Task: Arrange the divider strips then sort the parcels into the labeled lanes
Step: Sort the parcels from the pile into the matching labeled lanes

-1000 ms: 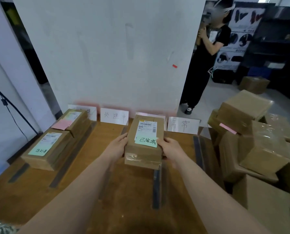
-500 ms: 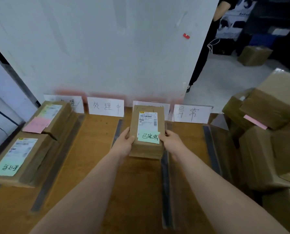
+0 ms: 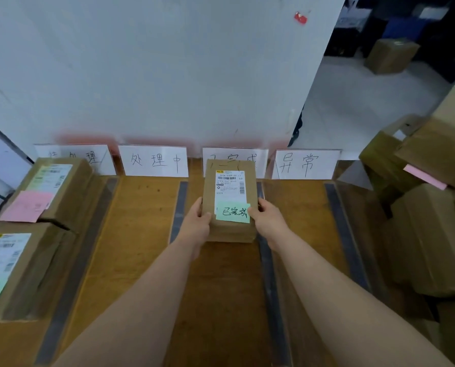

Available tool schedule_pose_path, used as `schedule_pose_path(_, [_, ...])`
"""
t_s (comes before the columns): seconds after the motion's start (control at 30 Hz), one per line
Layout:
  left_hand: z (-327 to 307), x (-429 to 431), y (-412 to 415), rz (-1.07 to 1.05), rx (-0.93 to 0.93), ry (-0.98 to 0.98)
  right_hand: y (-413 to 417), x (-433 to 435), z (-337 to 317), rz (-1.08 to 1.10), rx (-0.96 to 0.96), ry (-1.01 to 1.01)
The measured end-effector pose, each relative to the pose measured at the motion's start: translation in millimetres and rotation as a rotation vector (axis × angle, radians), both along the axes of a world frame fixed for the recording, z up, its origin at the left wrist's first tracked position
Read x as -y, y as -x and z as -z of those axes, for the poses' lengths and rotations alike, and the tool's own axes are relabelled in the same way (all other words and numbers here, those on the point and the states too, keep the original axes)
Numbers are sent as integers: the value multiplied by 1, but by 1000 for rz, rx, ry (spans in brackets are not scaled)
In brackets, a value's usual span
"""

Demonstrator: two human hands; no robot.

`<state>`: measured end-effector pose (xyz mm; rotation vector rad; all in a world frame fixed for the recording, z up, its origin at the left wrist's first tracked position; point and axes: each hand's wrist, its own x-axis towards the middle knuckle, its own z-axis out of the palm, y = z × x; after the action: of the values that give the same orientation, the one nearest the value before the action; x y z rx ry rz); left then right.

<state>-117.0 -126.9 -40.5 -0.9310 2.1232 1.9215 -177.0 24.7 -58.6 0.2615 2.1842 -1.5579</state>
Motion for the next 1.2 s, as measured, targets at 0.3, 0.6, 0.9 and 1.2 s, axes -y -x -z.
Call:
schedule_pose_path(0.3, [7,2,7,2,8,91,3,4,9,-23,-53,-62])
schedule_pose_path(0.6, [-32,-9,4,131,-165,468,-12,-8,-37,-86,-296,-326])
schedule_pose_path(0.9, [-122,-51,-37,456,-442,916,-85,-67,-135,-77,-596,-589])
schedule_pose_path(1.2, [-155,-165,-92,699,-703,949,-185,-179,-193,109,-640,-796])
